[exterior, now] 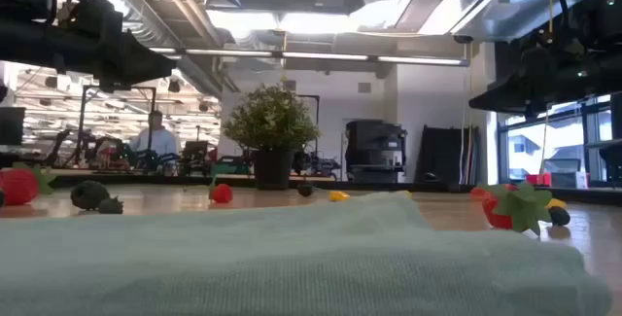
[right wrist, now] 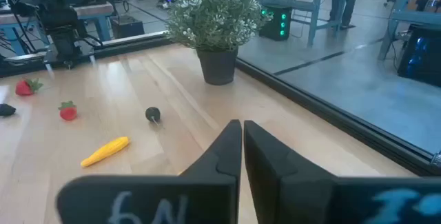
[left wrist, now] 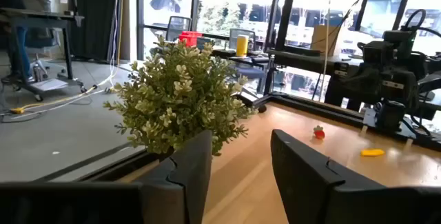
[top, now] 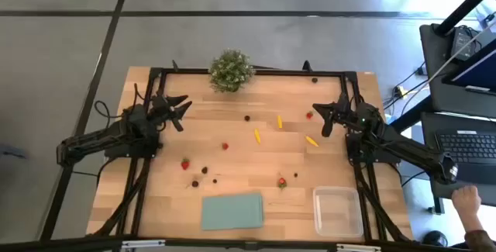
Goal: Pick and placing Produce into tupperware
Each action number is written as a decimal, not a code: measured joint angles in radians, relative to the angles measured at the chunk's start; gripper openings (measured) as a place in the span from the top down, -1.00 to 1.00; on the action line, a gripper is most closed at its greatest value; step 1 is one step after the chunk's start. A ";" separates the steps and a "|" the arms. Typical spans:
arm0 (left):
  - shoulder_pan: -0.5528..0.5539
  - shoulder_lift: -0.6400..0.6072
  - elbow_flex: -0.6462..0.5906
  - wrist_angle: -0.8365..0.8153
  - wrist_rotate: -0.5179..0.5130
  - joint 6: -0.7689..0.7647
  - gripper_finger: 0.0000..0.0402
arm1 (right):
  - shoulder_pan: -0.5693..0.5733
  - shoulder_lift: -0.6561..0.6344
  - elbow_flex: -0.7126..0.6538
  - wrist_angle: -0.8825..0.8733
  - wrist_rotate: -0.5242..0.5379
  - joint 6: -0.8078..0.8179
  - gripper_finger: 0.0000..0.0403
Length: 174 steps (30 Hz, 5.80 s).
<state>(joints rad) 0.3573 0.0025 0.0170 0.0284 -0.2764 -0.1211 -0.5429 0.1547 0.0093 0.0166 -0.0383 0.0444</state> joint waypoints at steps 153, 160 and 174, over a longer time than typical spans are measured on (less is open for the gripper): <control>0.000 0.000 0.000 0.000 0.000 -0.053 0.29 | 0.280 0.872 0.441 -0.581 -0.066 0.353 0.10; 0.000 0.000 0.000 0.000 0.000 -0.053 0.29 | 0.357 0.989 0.441 -0.562 -0.009 0.374 0.10; 0.000 0.000 0.000 0.000 0.000 -0.053 0.29 | 0.395 1.123 0.447 -0.508 0.061 0.372 0.18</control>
<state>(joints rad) 0.3573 0.0026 0.0170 0.0284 -0.2768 -0.1741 -0.1482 1.2778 0.4564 -0.4915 0.0226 0.4163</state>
